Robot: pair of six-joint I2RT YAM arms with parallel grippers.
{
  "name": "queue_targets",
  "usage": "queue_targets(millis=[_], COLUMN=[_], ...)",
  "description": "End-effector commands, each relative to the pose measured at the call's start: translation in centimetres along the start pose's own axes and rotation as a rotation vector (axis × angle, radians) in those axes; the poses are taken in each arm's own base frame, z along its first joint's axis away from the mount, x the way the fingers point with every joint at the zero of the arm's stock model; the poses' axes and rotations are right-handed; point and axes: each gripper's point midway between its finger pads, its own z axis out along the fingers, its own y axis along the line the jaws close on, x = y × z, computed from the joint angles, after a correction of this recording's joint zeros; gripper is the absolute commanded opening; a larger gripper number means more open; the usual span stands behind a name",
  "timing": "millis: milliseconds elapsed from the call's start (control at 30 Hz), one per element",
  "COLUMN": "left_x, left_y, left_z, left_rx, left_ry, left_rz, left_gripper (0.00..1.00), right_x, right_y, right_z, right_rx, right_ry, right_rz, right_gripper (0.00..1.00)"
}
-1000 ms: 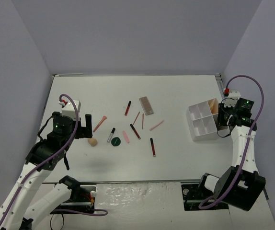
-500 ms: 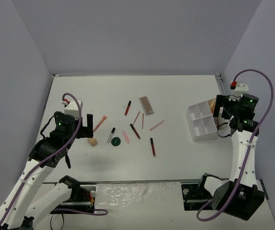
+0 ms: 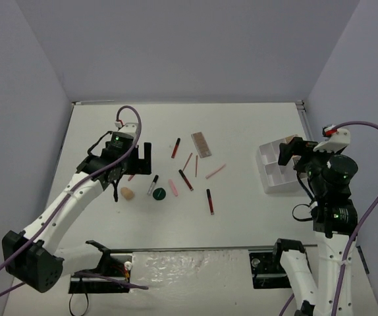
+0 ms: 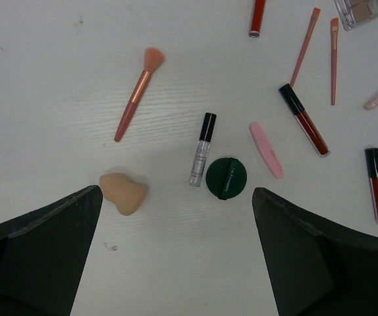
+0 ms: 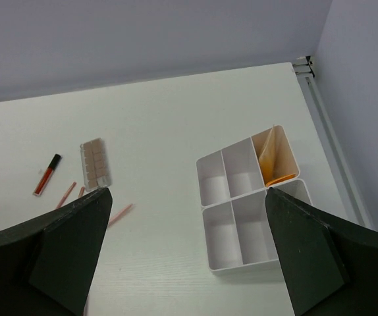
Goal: Organize the makeup
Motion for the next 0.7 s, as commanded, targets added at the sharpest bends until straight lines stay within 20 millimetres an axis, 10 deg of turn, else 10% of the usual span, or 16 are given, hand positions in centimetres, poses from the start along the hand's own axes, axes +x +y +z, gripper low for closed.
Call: queue_targets(millis=[0, 300, 667], left_x=[-4.2, -7.1, -7.7], left_y=[-3.1, -8.5, -16.8], left_z=[0.4, 2.9, 11.4], left_rx=[0.068, 0.031, -0.068], left_ry=[-0.075, -0.141, -0.172], left_rz=[-0.132, -0.21, -0.34], left_gripper=[0.97, 0.97, 0.97], right_x=[1.3, 1.9, 3.3], right_y=[1.6, 2.8, 3.9], right_z=[1.2, 1.2, -0.6], right_rx=[-0.074, -0.093, -0.129], right_ry=[0.03, 0.07, 0.053], right_rz=[0.057, 0.061, 0.051], right_gripper=[1.0, 1.0, 1.0])
